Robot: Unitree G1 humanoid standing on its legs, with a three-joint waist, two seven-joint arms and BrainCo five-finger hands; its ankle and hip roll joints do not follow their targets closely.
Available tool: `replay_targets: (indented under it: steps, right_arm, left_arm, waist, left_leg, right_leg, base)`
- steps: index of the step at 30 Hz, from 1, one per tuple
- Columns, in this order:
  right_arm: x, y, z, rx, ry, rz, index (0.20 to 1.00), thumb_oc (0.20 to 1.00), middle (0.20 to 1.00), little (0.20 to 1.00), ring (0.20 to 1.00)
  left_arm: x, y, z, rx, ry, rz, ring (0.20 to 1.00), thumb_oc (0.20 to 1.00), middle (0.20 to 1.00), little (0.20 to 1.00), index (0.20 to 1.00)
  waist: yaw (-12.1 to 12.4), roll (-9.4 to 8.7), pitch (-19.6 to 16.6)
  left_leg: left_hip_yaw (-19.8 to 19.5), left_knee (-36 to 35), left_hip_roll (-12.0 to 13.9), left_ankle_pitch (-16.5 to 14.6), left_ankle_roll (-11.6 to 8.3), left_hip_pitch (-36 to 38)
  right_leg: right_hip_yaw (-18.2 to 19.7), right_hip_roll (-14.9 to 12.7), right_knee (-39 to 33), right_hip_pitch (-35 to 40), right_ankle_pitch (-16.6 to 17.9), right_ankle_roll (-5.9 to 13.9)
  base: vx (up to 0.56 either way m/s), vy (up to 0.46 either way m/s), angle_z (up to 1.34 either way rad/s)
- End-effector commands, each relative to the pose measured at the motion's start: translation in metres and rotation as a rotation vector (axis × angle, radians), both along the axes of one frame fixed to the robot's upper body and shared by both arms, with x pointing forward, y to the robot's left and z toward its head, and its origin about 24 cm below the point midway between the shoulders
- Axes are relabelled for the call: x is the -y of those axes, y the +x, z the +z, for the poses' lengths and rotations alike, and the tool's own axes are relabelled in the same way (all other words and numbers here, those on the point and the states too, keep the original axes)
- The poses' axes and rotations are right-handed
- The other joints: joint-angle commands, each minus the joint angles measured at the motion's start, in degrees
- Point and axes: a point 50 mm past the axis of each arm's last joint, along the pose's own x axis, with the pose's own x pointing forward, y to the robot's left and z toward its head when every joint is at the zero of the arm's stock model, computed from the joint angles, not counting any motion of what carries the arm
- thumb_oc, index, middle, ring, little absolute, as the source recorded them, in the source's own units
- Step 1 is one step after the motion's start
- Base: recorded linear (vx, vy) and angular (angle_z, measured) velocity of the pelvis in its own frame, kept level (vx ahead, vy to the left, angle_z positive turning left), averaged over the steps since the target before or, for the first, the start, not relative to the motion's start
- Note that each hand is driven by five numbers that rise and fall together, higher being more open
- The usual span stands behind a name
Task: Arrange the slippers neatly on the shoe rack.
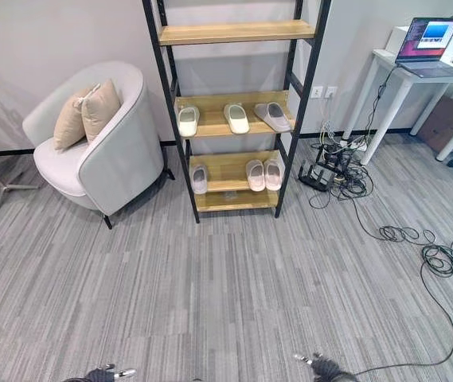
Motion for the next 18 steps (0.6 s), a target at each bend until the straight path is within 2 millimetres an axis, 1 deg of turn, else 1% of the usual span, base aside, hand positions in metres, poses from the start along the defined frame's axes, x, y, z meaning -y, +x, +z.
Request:
replay_targets:
  steps: [1,4,7,8,9,10,11,12,13,14,15,16,17,18]
  right_arm:
    - [0.008,-0.012,0.0,-0.062,-0.042,0.069,1.0,1.0,1.0,1.0,1.0]
    - [0.001,-0.021,-0.003,-0.094,-0.025,0.089,1.0,1.0,1.0,1.0,1.0]
    - [-0.002,-0.022,-0.004,-0.11,-0.017,0.129,1.0,1.0,1.0,1.0,1.0]
    - [0.0,-0.019,-0.003,-0.107,-0.026,0.143,1.0,1.0,1.0,1.0,1.0]
    - [0.004,-0.013,-0.001,-0.095,-0.04,0.166,1.0,1.0,1.0,1.0,1.0]
    - [0.006,-0.008,0.0,-0.088,-0.046,0.182,1.0,1.0,1.0,1.0,1.0]
    - [0.008,-0.003,0.002,-0.081,-0.058,0.204,1.0,1.0,1.0,1.0,1.0]
    - [0.009,0.0,0.003,-0.076,-0.064,0.217,1.0,1.0,1.0,1.0,1.0]
    - [0.012,0.01,0.006,-0.062,-0.083,0.266,1.0,1.0,1.0,1.0,1.0]
    - [0.014,0.014,0.007,-0.058,-0.099,0.298,1.0,1.0,1.0,1.0,1.0]
    - [0.011,0.012,0.006,-0.056,-0.091,0.295,1.0,1.0,1.0,1.0,1.0]
    - [0.011,0.012,0.006,-0.056,-0.091,0.295,1.0,1.0,1.0,1.0,1.0]
    - [0.006,0.015,0.005,-0.049,-0.084,0.325,1.0,1.0,1.0,1.0,1.0]
    - [-0.005,0.018,0.002,-0.035,-0.071,0.349,1.0,1.0,1.0,1.0,1.0]
  left_arm:
    - [-0.006,0.001,0.002,-0.021,0.053,-0.052,1.0,1.0,1.0,1.0,1.0]
    - [0.0,0.01,0.002,0.0,0.051,-0.092,1.0,1.0,1.0,1.0,1.0]
    - [0.009,0.019,0.001,0.017,0.038,-0.156,1.0,1.0,1.0,1.0,1.0]
    - [0.012,0.024,0.002,0.031,0.04,-0.191,1.0,1.0,1.0,1.0,1.0]
    - [0.016,0.031,0.003,0.053,0.035,-0.208,1.0,1.0,1.0,1.0,1.0]
    - [0.018,0.034,0.003,0.063,0.031,-0.214,1.0,1.0,1.0,1.0,1.0]
    - [0.021,0.04,0.004,0.079,0.027,-0.231,1.0,1.0,1.0,1.0,1.0]
    - [0.023,0.045,0.005,0.091,0.027,-0.255,1.0,1.0,1.0,1.0,1.0]
    - [0.026,0.055,0.008,0.12,0.033,-0.29,1.0,1.0,1.0,1.0,1.0]
    - [0.03,0.058,0.009,0.133,0.026,-0.297,1.0,1.0,1.0,1.0,1.0]
    - [0.028,0.053,0.007,0.118,0.024,-0.287,1.0,1.0,1.0,1.0,1.0]
    - [0.028,0.053,0.007,0.118,0.025,-0.287,1.0,1.0,1.0,1.0,1.0]
    - [0.027,0.046,0.005,0.088,0.028,-0.287,1.0,1.0,1.0,1.0,1.0]
    - [0.021,0.017,-0.002,-0.013,0.043,-0.271,1.0,1.0,1.0,1.0,1.0]
  waist:
    - [-0.4,-1.24,-1.6]
    - [-0.8,-1.41,-1.0]
    - [-1.4,-1.63,0.0]
    - [-1.5,-1.48,0.9]
    - [-1.6,-1.49,2.1]
    - [-1.7,-1.7,2.6]
    - [-1.6,-1.88,3.6]
    - [-1.4,-2.13,4.7]
    - [-0.8,-2.82,6.5]
    - [-0.1,-3.07,6.9]
    - [1.0,-3.6,6.7]
    - [1.0,-3.7,6.8]
    - [2.6,-3.9,6.9]
    - [2.9,-4.35,5.3]
  left_leg:
    - [-1.0,0.3,3.6,-1.1,-3.55,-0.3]
    - [-0.9,0.3,3.8,-1.1,-3.85,-0.2]
    - [-1.2,0.3,4.3,-1.0,-3.97,0.3]
    - [-1.3,0.3,4.9,-0.7,-3.97,0.4]
    - [-1.4,2.9,5.1,-1.3,-4.06,-0.6]
    - [-1.5,6.9,5.1,-2.5,-4.08,-2.4]
    - [-1.1,12.4,5.0,-2.9,-4.73,-4.8]
    - [-0.8,18.0,5.1,-2.1,-5.48,-7.7]
    - [-0.3,27.5,6.0,0.6,-6.22,-13.0]
    - [0.7,25.5,6.3,0.8,-5.77,-16.3]
    - [1.4,18.8,7.1,1.6,-5.48,-18.4]
    - [1.5,18.6,7.0,1.7,-5.47,-18.1]
    - [0.0,12.8,7.5,4.7,-6.2,-19.7]
    - [-2.3,11.4,5.7,3.9,-5.05,-18.5]
  right_leg:
    - [0.8,-5.9,0.3,-1.0,1.2,7.36]
    - [0.5,-5.8,0.3,-0.8,0.9,7.29]
    - [0.7,-5.5,0.5,-0.2,1.0,6.64]
    - [1.2,-5.3,3.9,-1.8,-0.3,6.04]
    - [1.9,-5.2,6.4,-3.0,-1.5,5.29]
    - [2.4,-5.3,7.3,-3.5,-2.0,4.9]
    - [2.5,-5.4,8.0,-3.6,-2.5,4.39]
    - [2.3,-5.4,8.2,-3.3,-3.0,3.74]
    - [1.7,-5.4,8.6,-2.6,-4.1,2.72]
    - [1.1,-5.4,8.0,-1.4,-5.3,2.78]
    - [0.6,-5.3,6.8,0.6,-5.7,3.39]
    - [0.7,-5.4,6.8,0.8,-5.7,3.42]
    - [0.7,-5.0,5.4,3.3,-5.9,4.0]
    - [2.2,-5.7,5.6,4.1,-6.1,5.23]
  base:
    - [0.06,-0.05,-0.05]
    - [0.04,-0.073,-0.03]
    - [0.06,-0.17,0.01]
    - [0.02,-0.213,0.02]
    - [0.01,-0.218,0.02]
    - [-0.01,-0.188,0.02]
    - [-0.04,-0.145,0.07]
    - [-0.01,-0.199,0.1]
    - [0.13,-0.147,0.18]
    - [0.35,-0.075,0.16]
    - [0.32,0.027,0.32]
    - [0.45,0.1,0.16]
    - [0.6,0.225,0.19]
    - [0.72,0.293,-0.19]
